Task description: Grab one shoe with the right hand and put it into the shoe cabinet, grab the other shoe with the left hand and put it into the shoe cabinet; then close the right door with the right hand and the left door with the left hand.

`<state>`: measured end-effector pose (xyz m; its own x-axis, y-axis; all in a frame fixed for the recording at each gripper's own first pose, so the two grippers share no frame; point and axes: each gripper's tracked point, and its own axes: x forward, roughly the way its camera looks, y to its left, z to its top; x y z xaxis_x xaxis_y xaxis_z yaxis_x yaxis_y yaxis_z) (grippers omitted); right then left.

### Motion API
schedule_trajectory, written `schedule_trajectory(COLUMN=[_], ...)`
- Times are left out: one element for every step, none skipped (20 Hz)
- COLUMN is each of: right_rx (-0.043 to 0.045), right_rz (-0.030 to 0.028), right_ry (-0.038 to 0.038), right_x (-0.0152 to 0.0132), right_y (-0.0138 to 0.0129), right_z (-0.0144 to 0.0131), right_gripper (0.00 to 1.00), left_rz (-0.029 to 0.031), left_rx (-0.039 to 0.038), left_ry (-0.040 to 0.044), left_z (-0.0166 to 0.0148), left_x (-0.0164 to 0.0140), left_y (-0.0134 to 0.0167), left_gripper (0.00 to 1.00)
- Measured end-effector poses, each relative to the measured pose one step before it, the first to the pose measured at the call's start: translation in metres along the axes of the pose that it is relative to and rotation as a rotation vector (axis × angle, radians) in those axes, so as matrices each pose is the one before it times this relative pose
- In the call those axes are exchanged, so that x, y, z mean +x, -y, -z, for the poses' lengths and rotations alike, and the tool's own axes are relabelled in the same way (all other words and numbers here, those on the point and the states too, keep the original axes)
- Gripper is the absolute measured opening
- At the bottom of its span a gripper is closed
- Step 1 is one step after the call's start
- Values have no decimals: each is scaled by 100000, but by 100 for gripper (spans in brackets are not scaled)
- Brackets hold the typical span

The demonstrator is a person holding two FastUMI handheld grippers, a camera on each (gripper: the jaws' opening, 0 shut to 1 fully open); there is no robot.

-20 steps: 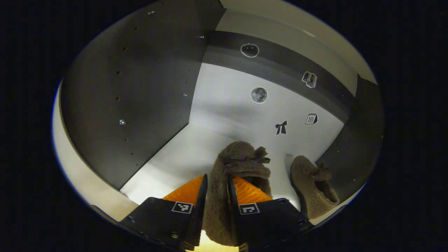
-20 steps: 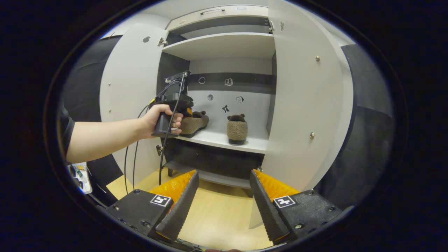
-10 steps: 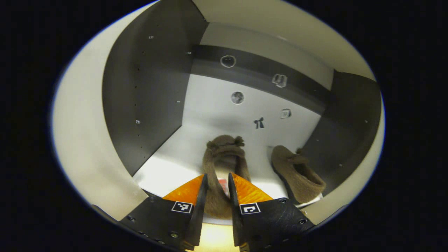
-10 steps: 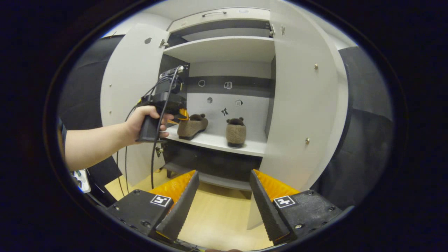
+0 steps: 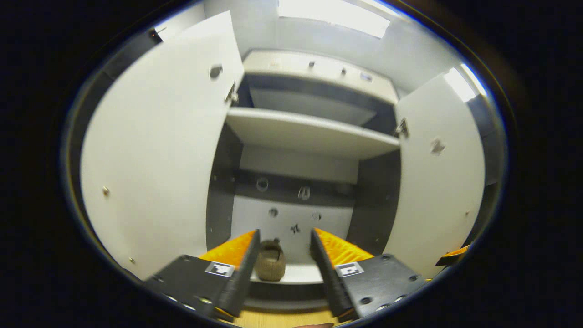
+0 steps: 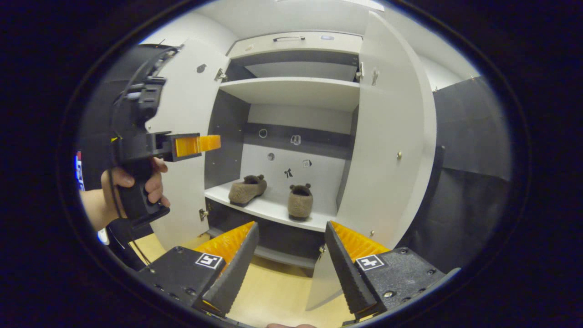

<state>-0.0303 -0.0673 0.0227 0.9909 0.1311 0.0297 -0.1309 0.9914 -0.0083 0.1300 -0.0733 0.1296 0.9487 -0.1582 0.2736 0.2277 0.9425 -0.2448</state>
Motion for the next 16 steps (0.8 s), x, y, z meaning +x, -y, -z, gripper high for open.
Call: schedule_trajectory(right_rx=[717, 777, 479, 43, -344, 277, 651, 462, 588, 483, -411, -941, -639, -1535, -1786, -675], right_rz=[401, 1323, 1463, 2130, 3517, 3389, 3664, 5068, 5977, 6217, 6248, 5041, 2878, 916, -576, -1613], right_ry=[164, 628, 365, 303, -48, 356, 317, -13, 279, 381, 224, -248, 219, -1768, -1861, 396], right_x=[-234, -165, -305, -438, -665, -822, -955, -884, -800, -704, -394, -78, 401, 1073, 970, 1159], right_y=[160, 328, 307, 360, 814, 748, 924, 1429, 1783, 2109, 2163, 2236, 1594, 919, 508, 89], right_z=[-305, -388, -211, -81, 9, -94, -33, 63, -97, -261, -317, -220, -309, 211, 301, -276], right_gripper=[92, 92, 92, 92, 92, 93, 93, 93, 93, 93, 93, 93, 93, 96, 92, 96], left_rz=[-964, 150, 576, 417, 554, 1538, 1584, 1689, 870, 593, -149, 721, 972, 372, -1241, -2840], left_rx=[-186, -162, 530, 899, 99, -708, -1716, -1099, -312, 1201, 1481, 541, -143, -264, 92, 221], left_ry=[3455, -425, -2026, -1599, -2062, -2469, -2486, -2136, -1006, -267, -644, -1534, -1763, -1593, -564, -117], left_z=[-1141, 16, -73, 346, 692, 716, 786, 691, 627, 489, 512, 473, 586, 377, 71, -103], left_x=[-814, -530, 25, -341, -673, -921, -1136, -1042, -1012, -653, -419, -299, -157, -15, 177, 95], left_y=[150, 8, -25, -184, -107, 41, 110, 170, 76, -107, -155, 260, 575, 545, 228, 73], left_gripper=[72, 81, 81, 78, 79, 81, 81, 86, 89, 92, 92, 92, 100, 94, 95, 95])
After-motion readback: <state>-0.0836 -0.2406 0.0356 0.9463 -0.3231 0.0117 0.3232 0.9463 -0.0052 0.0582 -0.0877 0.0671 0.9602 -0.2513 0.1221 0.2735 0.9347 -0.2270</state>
